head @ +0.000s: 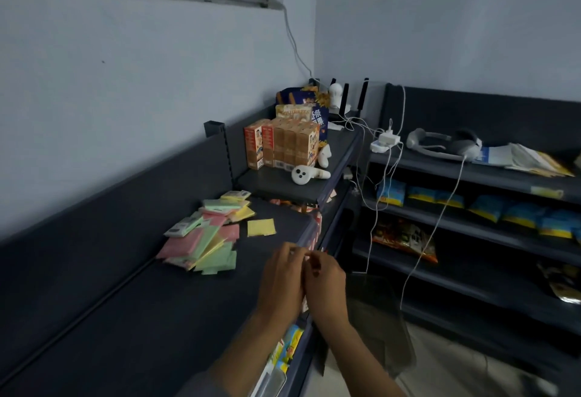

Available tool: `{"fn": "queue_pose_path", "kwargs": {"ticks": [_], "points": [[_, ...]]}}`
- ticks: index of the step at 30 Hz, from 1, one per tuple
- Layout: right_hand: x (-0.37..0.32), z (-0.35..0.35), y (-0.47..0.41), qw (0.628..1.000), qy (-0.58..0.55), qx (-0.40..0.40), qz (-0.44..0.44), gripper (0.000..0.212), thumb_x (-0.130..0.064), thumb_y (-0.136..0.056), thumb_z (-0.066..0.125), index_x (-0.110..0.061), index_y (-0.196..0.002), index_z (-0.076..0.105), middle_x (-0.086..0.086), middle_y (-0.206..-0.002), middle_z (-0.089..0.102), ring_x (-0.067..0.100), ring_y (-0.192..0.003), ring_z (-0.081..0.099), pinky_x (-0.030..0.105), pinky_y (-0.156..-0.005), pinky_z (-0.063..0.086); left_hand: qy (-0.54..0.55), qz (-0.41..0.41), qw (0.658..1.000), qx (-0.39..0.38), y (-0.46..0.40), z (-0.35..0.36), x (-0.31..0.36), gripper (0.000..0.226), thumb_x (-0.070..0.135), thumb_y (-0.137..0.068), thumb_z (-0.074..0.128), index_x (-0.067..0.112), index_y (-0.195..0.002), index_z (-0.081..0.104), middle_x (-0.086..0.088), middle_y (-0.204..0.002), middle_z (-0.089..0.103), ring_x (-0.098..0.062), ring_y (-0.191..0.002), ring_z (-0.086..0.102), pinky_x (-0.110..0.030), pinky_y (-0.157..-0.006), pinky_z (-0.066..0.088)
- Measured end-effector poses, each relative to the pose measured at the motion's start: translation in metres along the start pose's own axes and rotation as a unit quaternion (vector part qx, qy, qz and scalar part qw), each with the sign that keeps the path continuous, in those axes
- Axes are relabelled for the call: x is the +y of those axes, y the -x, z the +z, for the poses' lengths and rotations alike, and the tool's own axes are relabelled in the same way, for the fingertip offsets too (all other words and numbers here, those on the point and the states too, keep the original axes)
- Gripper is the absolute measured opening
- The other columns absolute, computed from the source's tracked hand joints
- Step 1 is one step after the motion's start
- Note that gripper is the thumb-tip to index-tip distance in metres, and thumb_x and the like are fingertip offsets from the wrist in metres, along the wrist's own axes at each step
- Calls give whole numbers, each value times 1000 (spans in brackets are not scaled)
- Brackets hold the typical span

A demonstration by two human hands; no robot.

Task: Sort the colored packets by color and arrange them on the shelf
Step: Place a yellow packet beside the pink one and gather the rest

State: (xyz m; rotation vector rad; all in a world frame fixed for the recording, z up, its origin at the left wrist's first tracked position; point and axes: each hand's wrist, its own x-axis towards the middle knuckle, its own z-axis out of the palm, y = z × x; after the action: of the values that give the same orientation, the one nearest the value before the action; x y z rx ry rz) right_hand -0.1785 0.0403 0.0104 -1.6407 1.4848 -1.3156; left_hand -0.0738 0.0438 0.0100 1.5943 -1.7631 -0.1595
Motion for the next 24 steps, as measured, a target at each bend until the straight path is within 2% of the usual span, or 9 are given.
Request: {"fn": "queue_pose_path", "kwargs": {"ticks": [3,5,8,10,13,16,19,22,24], "points": [[5,18,-37,1000,15,-3,-15,23,-10,-98,57,-31,-90,65,-13,-83,64,0,-82,63,21,-72,53,-41,32,999,4,-35,11,-17,16,29,-99,49,33,-111,58,9,-114,58,-8,-104,57,-31,-89,52],[13,31,-56,1000,28,-10,-3,21,-12,-98,57,-28,-88,67,-11,-84,65,3,-80,64,25,-74,55,-35,18,999,-1,-51,22,-30,15,29,-100,47,32,-108,60,8,-111,60,-11,-103,59,-34,-89,53],[28,47,-79,999,34,-20,10,20,-18,-97,54,-27,-88,69,-10,-85,67,5,-80,65,34,-75,57,-23,-7,1000,-3,-74,34,-45,25,19,-98,56,25,-122,61,3,-123,57,-13,-111,54,-23,-93,46],[37,54,-91,999,35,-23,22,20,-24,-96,50,-29,-90,68,-10,-87,67,6,-82,65,38,-76,57,-36,0,999,-20,-83,37,-46,23,23,-96,58,28,-119,58,6,-118,55,-6,-101,52,-15,-82,43],[37,59,-109,998,45,-31,15,21,-22,-95,50,-29,-83,66,-9,-81,65,8,-76,63,41,-71,56,-57,-5,998,-27,-95,37,-50,22,25,-94,61,31,-114,56,9,-110,54,-2,-91,50,-12,-72,39],[31,69,-124,998,41,-50,-6,22,-12,-92,50,-22,-81,66,-7,-77,64,7,-70,62,38,-66,55,-74,-11,997,-18,-107,32,-67,25,22,-90,66,27,-114,60,6,-107,56,-9,-90,57,-19,-73,44],[27,84,-136,997,38,-65,-20,20,-15,-90,48,-20,-84,67,-6,-81,66,9,-74,62,36,-68,54,-88,-31,996,-10,-117,28,-84,33,18,-85,70,25,-116,62,4,-109,58,-16,-93,59,-31,-78,51],[28,102,-145,995,44,-90,-25,18,-8,-90,52,-13,-85,68,0,-84,67,15,-77,62,36,-70,52,-116,-55,992,-5,-125,26,-99,33,17,-85,69,23,-117,63,1,-109,60,-18,-96,60,-34,-81,51],[28,113,-152,992,60,-109,-31,18,-2,-87,54,-9,-91,70,3,-92,69,19,-86,63,29,-71,48,-128,-72,989,-9,-129,24,-111,34,17,-87,66,22,-120,62,0,-112,59,-19,-99,60,-36,-82,51]]}}
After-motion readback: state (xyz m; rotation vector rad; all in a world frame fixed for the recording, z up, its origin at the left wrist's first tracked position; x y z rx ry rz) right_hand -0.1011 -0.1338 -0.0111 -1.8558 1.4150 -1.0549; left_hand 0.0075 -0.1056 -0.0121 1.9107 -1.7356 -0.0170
